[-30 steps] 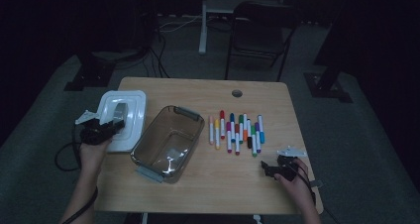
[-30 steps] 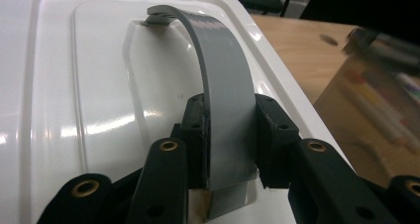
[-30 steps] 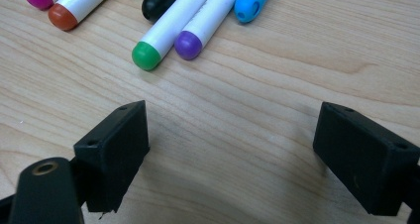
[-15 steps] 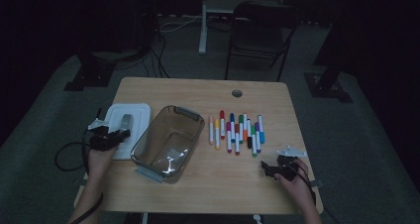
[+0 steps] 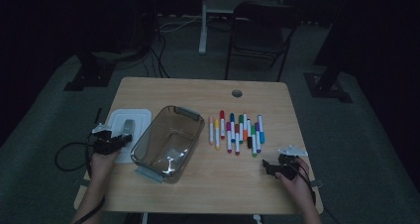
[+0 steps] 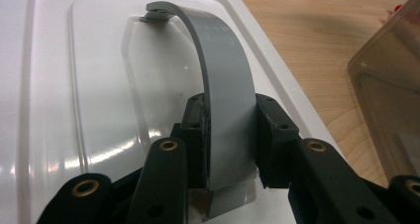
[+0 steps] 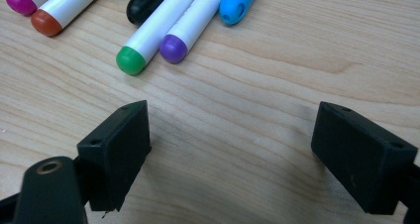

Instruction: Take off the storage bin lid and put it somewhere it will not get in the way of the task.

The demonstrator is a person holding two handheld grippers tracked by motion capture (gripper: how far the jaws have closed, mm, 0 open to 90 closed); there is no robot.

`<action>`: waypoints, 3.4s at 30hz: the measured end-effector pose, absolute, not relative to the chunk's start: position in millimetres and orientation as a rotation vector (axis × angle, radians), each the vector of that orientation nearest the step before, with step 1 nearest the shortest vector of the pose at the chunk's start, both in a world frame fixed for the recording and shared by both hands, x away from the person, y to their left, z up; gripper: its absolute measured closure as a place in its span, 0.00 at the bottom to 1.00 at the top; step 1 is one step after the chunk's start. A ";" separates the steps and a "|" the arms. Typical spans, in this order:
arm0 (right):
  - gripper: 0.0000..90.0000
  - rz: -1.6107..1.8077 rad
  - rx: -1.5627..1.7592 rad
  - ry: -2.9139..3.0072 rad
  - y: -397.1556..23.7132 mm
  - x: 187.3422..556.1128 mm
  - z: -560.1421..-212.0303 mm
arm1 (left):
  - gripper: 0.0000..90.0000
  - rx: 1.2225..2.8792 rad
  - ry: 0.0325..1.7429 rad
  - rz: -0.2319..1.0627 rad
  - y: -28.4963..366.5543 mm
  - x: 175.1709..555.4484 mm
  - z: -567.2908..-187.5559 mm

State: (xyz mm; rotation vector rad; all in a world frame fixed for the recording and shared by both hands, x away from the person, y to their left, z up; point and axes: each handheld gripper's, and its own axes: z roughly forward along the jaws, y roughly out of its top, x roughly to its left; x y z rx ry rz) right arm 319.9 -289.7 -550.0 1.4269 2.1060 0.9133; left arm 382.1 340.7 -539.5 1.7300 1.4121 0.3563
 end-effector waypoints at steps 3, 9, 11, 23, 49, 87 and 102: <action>0.16 0.913 1.427 2.106 -289.7 319.9 -550.0 | 0.78 1.743 1.417 0.364 340.7 382.1 -538.2; 0.16 0.913 1.427 2.106 -289.7 319.9 -550.0 | 0.27 1.774 1.384 0.393 342.7 379.1 -521.1; 0.16 0.913 1.426 2.106 -289.7 319.9 -550.0 | 0.19 1.775 1.388 0.410 343.5 378.1 -515.5; 0.16 0.915 1.421 2.112 -290.1 320.2 -550.0 | 0.00 1.893 1.303 0.523 317.6 363.5 -506.1; 0.14 0.913 1.423 2.114 -289.0 321.1 -550.1 | 0.00 1.991 1.167 0.477 266.1 323.8 -512.4; 0.15 0.920 1.395 2.141 -294.5 331.3 -550.0 | 0.00 1.978 1.054 0.387 174.1 296.0 -517.2; 0.14 0.920 1.403 2.136 -293.8 331.4 -550.0 | 0.00 1.986 1.030 0.374 143.8 293.0 -519.6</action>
